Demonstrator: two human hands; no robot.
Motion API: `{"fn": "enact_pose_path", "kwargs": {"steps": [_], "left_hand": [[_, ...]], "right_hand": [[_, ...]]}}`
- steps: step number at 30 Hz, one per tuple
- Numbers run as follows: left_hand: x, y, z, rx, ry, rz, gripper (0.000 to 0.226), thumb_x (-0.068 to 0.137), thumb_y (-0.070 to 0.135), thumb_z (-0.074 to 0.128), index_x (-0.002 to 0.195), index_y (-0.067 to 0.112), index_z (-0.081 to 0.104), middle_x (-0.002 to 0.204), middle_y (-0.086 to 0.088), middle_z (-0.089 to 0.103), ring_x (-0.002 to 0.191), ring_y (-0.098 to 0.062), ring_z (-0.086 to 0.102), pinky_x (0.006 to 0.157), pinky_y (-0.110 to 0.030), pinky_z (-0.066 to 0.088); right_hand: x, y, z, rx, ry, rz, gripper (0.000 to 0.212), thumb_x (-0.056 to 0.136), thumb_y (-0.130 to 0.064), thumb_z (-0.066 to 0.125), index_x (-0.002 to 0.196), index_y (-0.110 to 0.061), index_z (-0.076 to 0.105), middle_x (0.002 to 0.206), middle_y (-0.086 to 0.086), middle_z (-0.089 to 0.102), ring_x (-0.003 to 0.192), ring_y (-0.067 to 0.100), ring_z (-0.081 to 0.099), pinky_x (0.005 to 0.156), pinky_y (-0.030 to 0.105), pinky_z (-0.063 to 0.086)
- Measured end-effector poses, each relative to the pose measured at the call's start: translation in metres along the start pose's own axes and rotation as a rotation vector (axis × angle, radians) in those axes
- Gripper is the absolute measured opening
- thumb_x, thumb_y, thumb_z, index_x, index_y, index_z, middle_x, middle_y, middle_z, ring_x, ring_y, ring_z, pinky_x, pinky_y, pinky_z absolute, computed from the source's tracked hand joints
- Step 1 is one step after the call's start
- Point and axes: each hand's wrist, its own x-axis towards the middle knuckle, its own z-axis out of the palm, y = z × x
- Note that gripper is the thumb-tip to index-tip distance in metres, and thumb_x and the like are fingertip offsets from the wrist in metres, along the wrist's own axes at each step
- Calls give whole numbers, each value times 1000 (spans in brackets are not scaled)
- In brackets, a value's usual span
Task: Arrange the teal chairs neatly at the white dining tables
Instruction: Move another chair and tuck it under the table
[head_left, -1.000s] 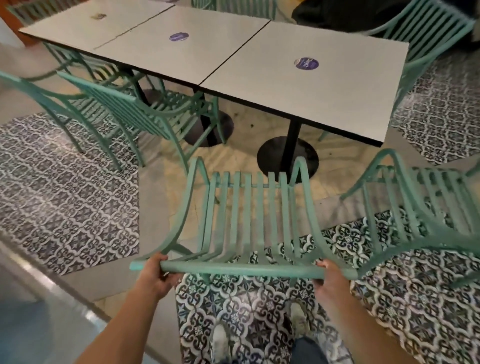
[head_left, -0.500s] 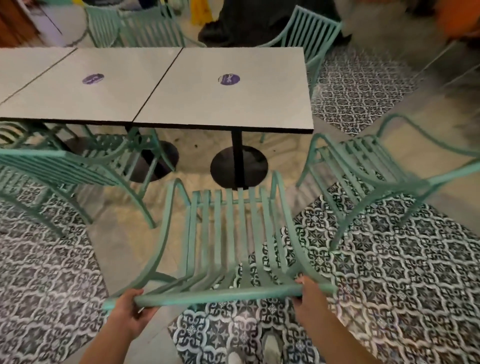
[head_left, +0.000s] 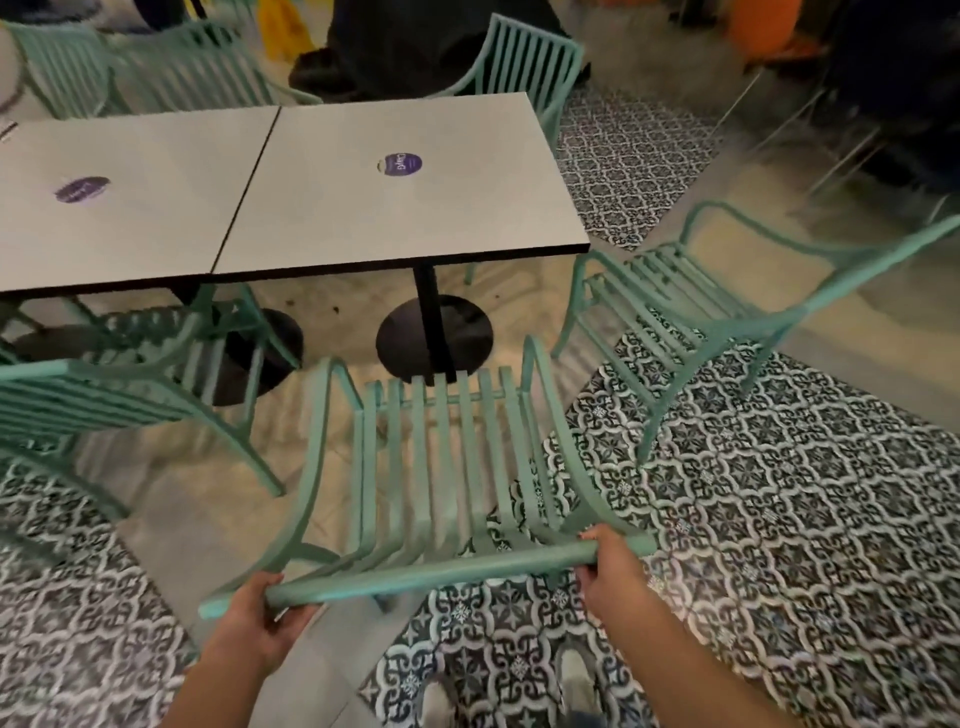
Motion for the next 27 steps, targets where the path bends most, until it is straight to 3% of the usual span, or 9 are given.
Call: {"fn": "enact_pose_path", "kwargs": {"steps": [3, 6, 9, 11, 13, 16, 18, 21, 27], "left_hand": [[10, 9, -5, 7, -28, 13, 10, 94, 11, 46, 86, 4, 48, 97, -17, 52, 76, -31, 54, 49, -45, 57], [10, 6, -8, 62, -27, 40, 12, 93, 18, 51, 87, 8, 50, 96, -17, 52, 76, -31, 55, 53, -44, 58], [14, 1, -20, 142, 64, 257, 22, 87, 31, 62, 103, 18, 55, 105, -12, 58, 91, -32, 59, 61, -43, 57], [20, 7, -39, 317, 264, 620, 54, 74, 41, 72, 116, 13, 52, 118, -18, 60, 108, -35, 60, 84, -49, 53], [22, 18, -57, 710, 349, 948, 84, 68, 54, 70, 130, 3, 46, 127, -27, 53, 120, -40, 51, 100, -53, 42], [23, 20, -63, 1492, 156, 1363, 74, 78, 63, 58, 133, 14, 52, 122, -12, 57, 116, -34, 52, 101, -51, 37], [32, 14, -62, 1787, -44, 1475, 65, 86, 72, 37, 121, 23, 62, 111, 1, 65, 106, -25, 60, 100, -48, 38], [35, 13, -56, 1896, -141, 1601, 65, 94, 68, 18, 106, 28, 67, 92, 10, 67, 87, -18, 65, 88, -41, 44], [40, 28, -50, 1893, -136, 1677, 59, 95, 67, 17, 99, 32, 65, 90, 14, 66, 84, -16, 61, 87, -39, 40]], "right_hand": [[-2, 7, 6, 6, -11, -20, 8, 87, -11, 61, 92, -5, 60, 117, 18, 54, 96, 26, 57, 67, 29, 51], [-9, 10, 11, 23, 15, -47, 31, 85, -15, 63, 111, 1, 57, 113, 16, 57, 85, 23, 57, 58, 29, 49], [-20, 6, 8, -114, 241, -307, 63, 83, -18, 70, 137, -5, 40, 117, 12, 57, 81, 22, 57, 64, 30, 51], [-30, 6, -4, -391, 341, -652, 89, 80, -26, 74, 151, -16, 20, 136, 11, 47, 100, 27, 60, 79, 34, 55], [-32, 13, -17, -943, 337, -1052, 90, 80, -47, 67, 151, -22, 18, 153, 1, 27, 135, 26, 38, 106, 44, 38], [-20, 32, -26, -1677, 8, -1380, 67, 89, -70, 38, 144, -33, 33, 152, -9, 28, 144, 17, 22, 119, 50, 6], [-13, 40, -22, -1864, -84, -1405, 59, 93, -70, 27, 135, -35, 47, 139, -9, 51, 136, 17, 40, 115, 50, 9], [-13, 32, -11, -1898, -114, -1417, 54, 95, -66, 18, 125, -39, 55, 114, -17, 63, 116, 11, 58, 112, 49, 22], [-16, 18, 8, -1973, -190, -1376, 73, 85, -74, 1, 132, -42, 47, 117, -23, 58, 113, 1, 51, 108, 36, 29]]}}
